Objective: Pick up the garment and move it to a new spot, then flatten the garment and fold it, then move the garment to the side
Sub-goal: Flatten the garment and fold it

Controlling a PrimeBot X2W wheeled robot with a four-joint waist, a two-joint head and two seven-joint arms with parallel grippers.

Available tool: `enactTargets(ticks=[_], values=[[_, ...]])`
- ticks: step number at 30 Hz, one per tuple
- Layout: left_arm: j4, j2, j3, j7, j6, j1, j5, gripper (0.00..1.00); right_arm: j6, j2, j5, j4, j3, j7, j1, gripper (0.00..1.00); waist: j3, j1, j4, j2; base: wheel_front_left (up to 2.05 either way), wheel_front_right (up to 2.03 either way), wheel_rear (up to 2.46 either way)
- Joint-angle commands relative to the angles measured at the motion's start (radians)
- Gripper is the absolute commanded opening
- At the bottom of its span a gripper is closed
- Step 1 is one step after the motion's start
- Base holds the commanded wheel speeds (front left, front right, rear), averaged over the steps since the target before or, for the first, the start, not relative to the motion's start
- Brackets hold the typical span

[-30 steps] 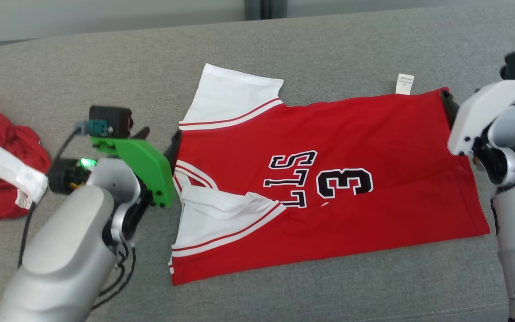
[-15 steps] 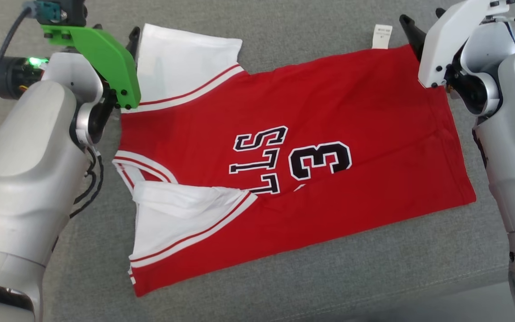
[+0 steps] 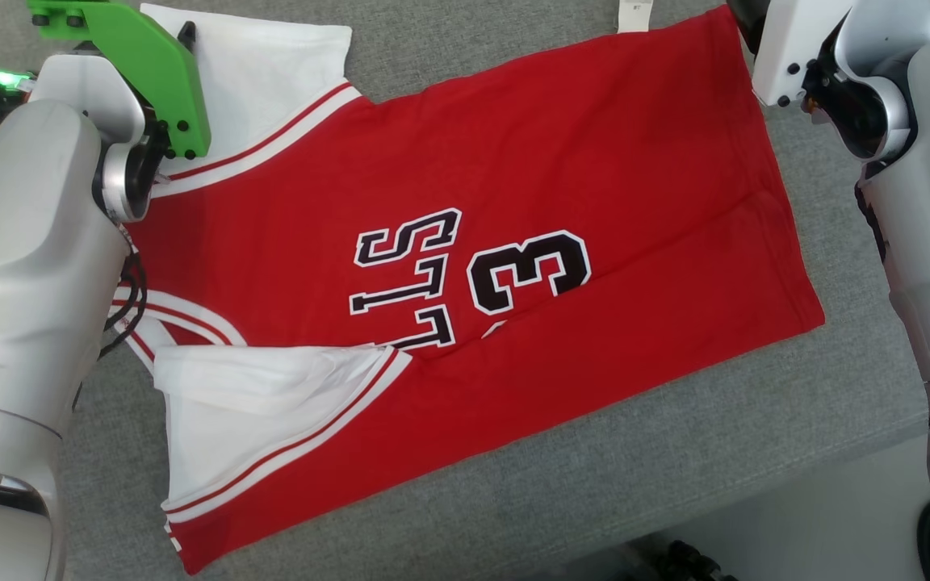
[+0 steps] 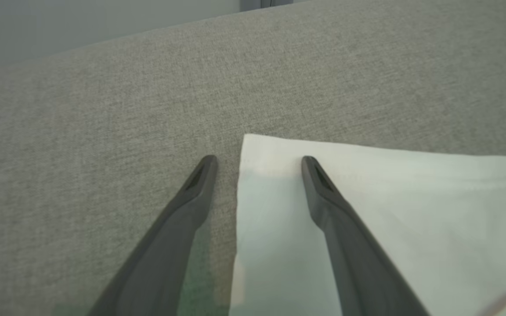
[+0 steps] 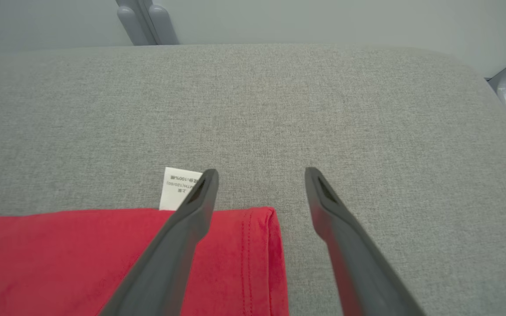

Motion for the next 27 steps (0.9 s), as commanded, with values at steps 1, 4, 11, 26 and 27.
enactTargets(ticks=[1,4,11,26,27], values=[[0.018,0.009,-0.003,0.013,0.005,-0.004,0.0,1.0,-0.001,-0.005,0.007,0.002,0.004,-0.004,-0.011,1.0,0.006,-0.0001,-0.009,-0.0001,0.0,0.0,0.0],[0.043,0.013,-0.007,0.059,-0.003,-0.01,-0.011,0.35,-0.001,-0.012,0.018,0.009,0.008,0.004,-0.015,1.0,0.007,-0.0001,-0.012,-0.0001,0.0,0.0,0.0],[0.037,0.026,0.005,0.145,-0.039,-0.003,-0.056,0.0,-0.001,-0.072,0.022,-0.019,0.04,0.04,-0.009,1.0,0.021,-0.0001,0.004,-0.0001,0.0,0.0,0.0],[-0.089,0.054,0.052,0.091,-0.03,0.015,-0.099,0.0,-0.002,-0.157,0.054,-0.141,0.088,0.141,0.103,1.0,0.048,-0.0001,0.031,-0.0001,0.0,0.0,0.0],[-0.097,0.056,0.05,0.088,-0.027,0.014,-0.094,0.0,-0.002,-0.16,0.058,-0.135,0.089,0.133,0.1,1.0,0.052,-0.0001,0.034,-0.0001,0.0,0.0,0.0]])
